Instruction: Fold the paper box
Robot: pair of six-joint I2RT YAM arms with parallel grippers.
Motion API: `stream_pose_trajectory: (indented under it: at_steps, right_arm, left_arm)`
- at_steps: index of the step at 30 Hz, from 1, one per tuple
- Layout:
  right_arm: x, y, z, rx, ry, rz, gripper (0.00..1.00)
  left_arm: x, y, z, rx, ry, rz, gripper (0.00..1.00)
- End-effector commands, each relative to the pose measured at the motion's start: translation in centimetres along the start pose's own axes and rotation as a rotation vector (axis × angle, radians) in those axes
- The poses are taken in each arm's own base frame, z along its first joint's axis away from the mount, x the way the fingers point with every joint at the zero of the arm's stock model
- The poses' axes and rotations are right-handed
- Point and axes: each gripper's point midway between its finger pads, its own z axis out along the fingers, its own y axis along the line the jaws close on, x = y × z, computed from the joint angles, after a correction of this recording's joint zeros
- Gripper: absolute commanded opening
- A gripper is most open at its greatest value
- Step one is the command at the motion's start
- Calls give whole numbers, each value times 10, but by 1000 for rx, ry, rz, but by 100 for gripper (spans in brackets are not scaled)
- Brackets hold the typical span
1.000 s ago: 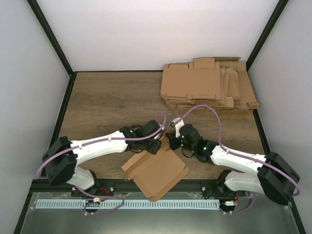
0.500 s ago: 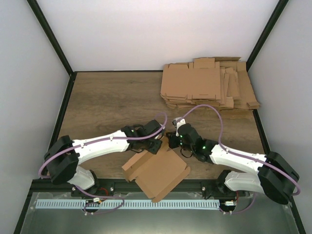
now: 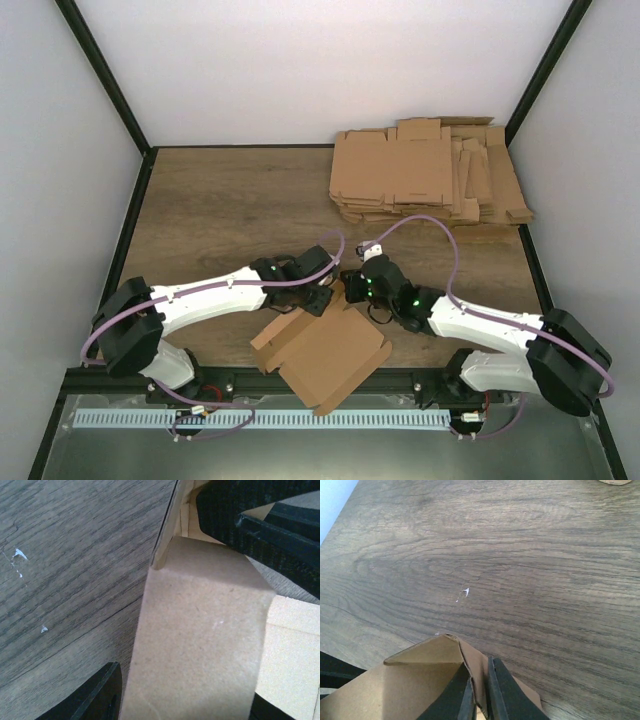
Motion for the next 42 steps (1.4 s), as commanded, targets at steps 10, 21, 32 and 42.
stream_pose_trajectory:
  at_steps: [10,21,32,42]
  right_arm:
    - [18,-16,-4,22,3,-116,23]
    - [30,-25,-4,7,7,-135,30]
    - [35,-22,-11,-128,-89,-170,43]
    - [33,-29,-5,-110,-138,-198,44]
  left_arm:
    - [10,-11,12,32,36,15,48]
    - [11,-13,12,35,40,21,48]
    - [11,-13,12,35,38,21,48]
    - [12,-14,13,37,41,21,48]
